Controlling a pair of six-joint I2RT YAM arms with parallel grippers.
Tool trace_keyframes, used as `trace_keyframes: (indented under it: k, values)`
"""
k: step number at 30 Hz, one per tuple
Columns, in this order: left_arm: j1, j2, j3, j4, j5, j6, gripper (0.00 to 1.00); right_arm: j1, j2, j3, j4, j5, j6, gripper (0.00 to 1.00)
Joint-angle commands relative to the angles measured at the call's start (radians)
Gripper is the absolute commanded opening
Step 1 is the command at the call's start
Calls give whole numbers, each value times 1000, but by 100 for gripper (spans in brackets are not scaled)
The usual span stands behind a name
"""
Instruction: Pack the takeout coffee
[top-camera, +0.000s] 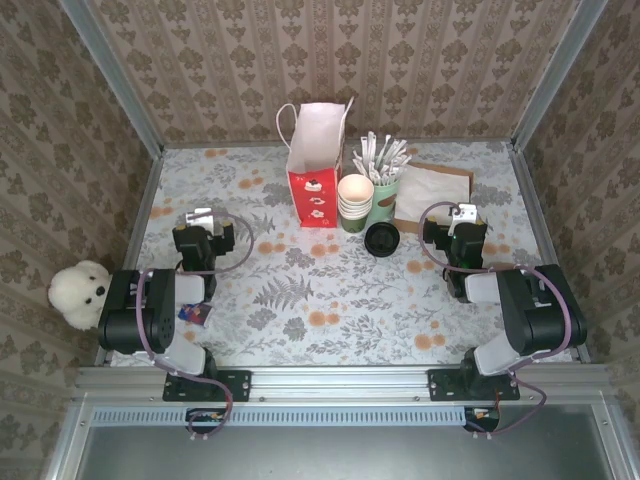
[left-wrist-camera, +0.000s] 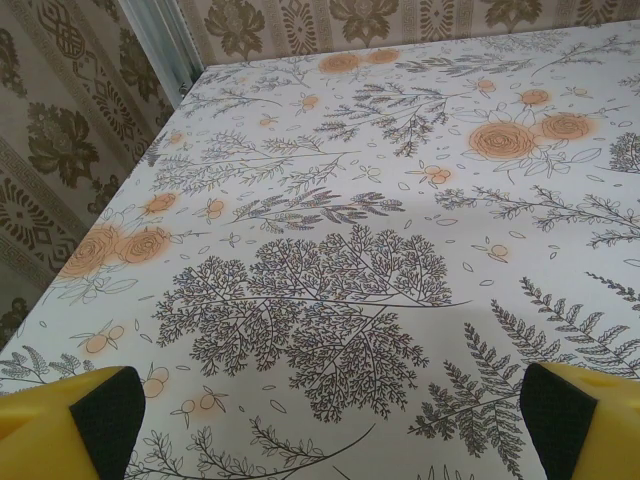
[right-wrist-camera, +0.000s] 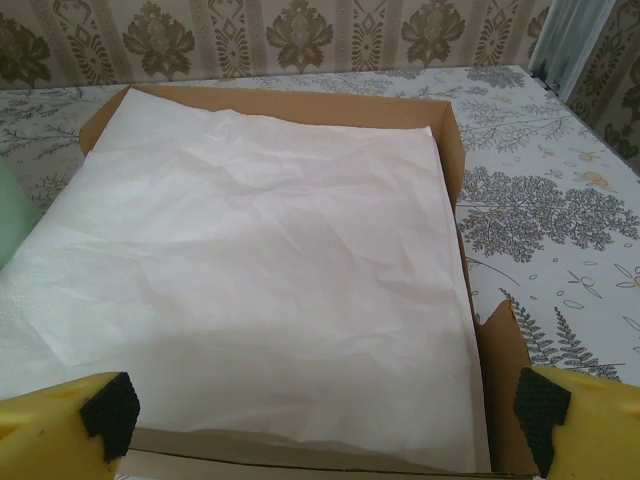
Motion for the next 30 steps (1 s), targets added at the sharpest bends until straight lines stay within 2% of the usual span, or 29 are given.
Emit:
trace_keyframes:
  k: [1,26,30]
  values:
    - [4,1,-7,33,1,-20,100,0,0,-7,29,22,15,100]
    - [4,-2,-11,38,4,-18,100,-4,-2,-11,33,10,18,100]
    - [-17,-96,10,-68,-9,4,100,-9,-51,-9,-5,-78,-10,100]
